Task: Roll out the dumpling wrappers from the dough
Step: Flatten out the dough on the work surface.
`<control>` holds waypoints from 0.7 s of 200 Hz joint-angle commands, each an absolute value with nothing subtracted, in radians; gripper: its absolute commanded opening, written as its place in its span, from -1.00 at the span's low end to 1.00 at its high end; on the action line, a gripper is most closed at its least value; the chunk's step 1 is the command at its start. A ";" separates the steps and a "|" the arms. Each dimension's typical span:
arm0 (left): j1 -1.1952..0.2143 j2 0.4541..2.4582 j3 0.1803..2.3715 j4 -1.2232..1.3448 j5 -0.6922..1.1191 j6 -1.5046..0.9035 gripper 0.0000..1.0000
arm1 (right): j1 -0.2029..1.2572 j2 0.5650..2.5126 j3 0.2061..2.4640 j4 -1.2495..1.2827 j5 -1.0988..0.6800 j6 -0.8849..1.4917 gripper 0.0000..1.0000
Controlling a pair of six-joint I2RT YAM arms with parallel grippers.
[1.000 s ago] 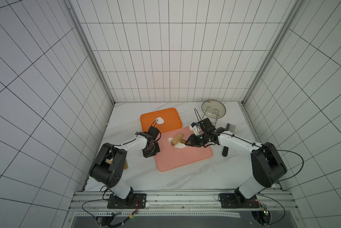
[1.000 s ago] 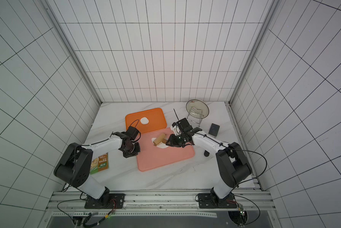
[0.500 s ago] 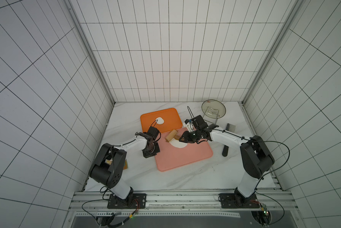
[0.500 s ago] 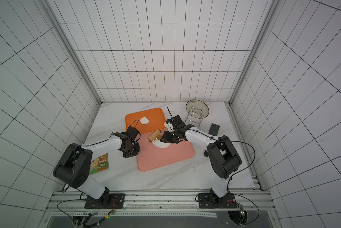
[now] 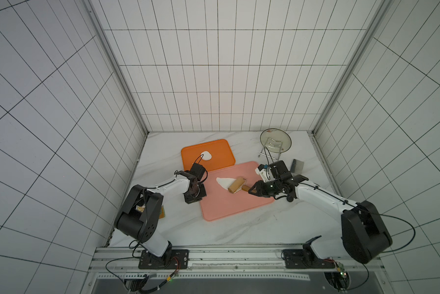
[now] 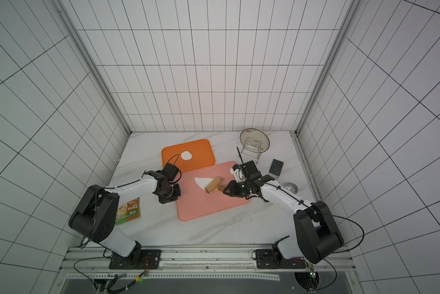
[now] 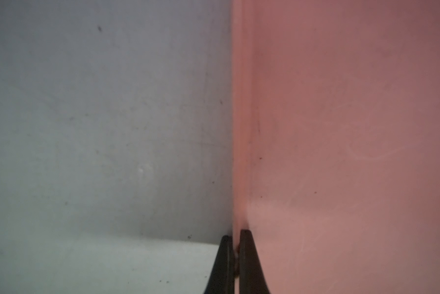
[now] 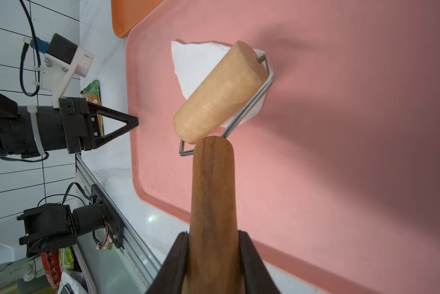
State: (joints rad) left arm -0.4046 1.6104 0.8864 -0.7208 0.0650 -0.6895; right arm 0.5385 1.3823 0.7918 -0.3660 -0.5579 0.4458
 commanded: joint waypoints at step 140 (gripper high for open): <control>-0.394 1.656 0.873 -0.689 -0.017 -0.698 -1.00 | 0.504 1.388 0.764 -0.585 -0.261 0.485 -1.00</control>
